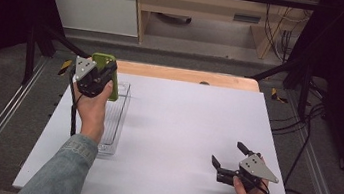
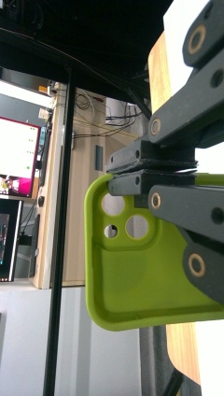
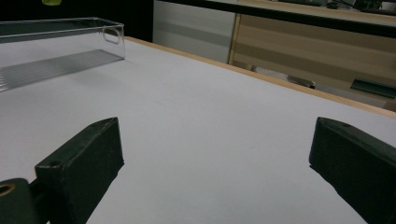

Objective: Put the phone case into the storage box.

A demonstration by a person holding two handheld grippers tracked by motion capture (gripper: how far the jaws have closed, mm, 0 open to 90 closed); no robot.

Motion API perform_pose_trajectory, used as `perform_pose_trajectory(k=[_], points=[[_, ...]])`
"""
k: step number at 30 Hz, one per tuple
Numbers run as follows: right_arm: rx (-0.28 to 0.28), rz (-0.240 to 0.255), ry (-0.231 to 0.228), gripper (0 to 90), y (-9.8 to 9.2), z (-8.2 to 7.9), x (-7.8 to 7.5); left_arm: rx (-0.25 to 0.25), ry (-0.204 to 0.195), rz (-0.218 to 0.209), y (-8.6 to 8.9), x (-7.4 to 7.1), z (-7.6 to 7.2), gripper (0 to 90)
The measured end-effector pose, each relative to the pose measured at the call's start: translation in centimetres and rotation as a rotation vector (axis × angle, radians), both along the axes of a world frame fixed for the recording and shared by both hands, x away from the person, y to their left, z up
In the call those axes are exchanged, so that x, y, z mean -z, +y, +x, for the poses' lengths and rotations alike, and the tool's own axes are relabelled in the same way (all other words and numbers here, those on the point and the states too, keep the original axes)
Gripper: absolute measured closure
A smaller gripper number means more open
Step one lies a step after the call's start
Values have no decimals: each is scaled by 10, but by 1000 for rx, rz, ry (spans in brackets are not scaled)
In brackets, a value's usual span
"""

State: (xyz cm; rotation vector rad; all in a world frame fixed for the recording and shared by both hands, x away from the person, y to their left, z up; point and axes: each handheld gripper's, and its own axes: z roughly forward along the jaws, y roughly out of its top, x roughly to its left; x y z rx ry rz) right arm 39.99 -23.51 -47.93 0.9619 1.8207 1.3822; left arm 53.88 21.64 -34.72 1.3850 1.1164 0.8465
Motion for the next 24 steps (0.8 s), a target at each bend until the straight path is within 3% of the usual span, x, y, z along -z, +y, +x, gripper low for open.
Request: perform_pose_trajectory(k=[4, 17, 24], points=[[-6, -4, 1, 33, 0, 0, 0, 3, 12, -28, -2, 3, 5, 877], [-17, -12, 2, 32, 2, 1, 0, -26, 37, -14, 1, 15, 27, 876], [-20, -15, 3, 32, 2, 1, 1, -13, 48, -6, -4, 22, 35, 877]])
